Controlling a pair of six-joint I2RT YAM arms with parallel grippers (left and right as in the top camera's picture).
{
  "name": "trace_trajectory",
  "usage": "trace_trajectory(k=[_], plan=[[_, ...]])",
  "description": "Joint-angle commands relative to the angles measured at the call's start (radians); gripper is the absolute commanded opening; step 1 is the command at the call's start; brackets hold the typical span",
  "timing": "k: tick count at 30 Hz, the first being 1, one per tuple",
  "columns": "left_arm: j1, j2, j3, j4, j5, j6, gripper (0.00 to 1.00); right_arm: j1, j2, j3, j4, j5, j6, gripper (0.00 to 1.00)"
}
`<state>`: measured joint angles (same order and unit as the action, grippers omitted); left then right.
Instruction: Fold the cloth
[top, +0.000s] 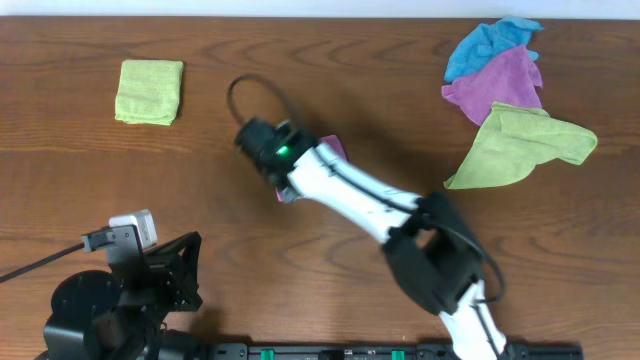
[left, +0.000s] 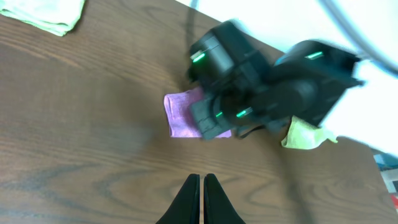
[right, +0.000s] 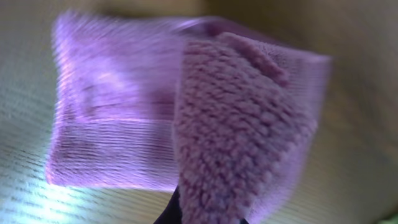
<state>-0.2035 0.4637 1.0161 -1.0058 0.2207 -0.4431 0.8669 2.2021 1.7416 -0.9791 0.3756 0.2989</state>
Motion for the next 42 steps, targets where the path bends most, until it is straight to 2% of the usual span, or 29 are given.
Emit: trace_trajectory(k=[1, 9, 17, 25, 27, 28, 29, 30, 36, 40, 42], plan=[[0.006, 0.001, 0.002, -0.016, -0.014, 0.029, 0.06, 0.040, 0.049, 0.010, 0.014, 0.055, -0.019, 0.02], [0.006, 0.001, 0.002, -0.082, -0.013, 0.055, 0.06, 0.068, 0.068, 0.042, 0.050, 0.062, -0.019, 0.01], [0.006, 0.001, 0.002, -0.105, -0.010, 0.073, 0.06, 0.068, 0.068, 0.188, 0.003, 0.062, 0.012, 0.01], [0.006, 0.001, 0.002, -0.106, -0.009, 0.076, 0.06, 0.053, 0.076, 0.183, 0.193, 0.049, 0.060, 0.02], [0.006, 0.001, 0.002, -0.106, -0.009, 0.080, 0.06, 0.049, 0.076, 0.172, 0.288, -0.058, 0.060, 0.02], [0.006, 0.001, 0.002, -0.106, -0.010, 0.082, 0.06, 0.048, 0.080, 0.166, 0.338, -0.144, 0.059, 0.18], [0.006, 0.001, 0.002, -0.106, -0.010, 0.085, 0.06, 0.049, 0.085, 0.160, 0.375, -0.239, 0.037, 0.66], [0.006, 0.001, 0.002, -0.106, -0.010, 0.085, 0.06, 0.049, 0.089, 0.160, 0.368, -0.277, 0.011, 0.99], [0.006, 0.001, 0.002, -0.116, -0.012, 0.085, 0.06, 0.027, 0.082, 0.162, 0.254, -0.167, -0.027, 0.99], [0.006, 0.001, -0.025, -0.119, -0.073, 0.084, 0.06, -0.011, 0.081, 0.162, 0.208, -0.167, -0.022, 0.99], [0.006, 0.001, -0.074, -0.101, -0.081, 0.078, 0.06, -0.034, 0.081, 0.162, 0.192, -0.168, -0.022, 0.95]])
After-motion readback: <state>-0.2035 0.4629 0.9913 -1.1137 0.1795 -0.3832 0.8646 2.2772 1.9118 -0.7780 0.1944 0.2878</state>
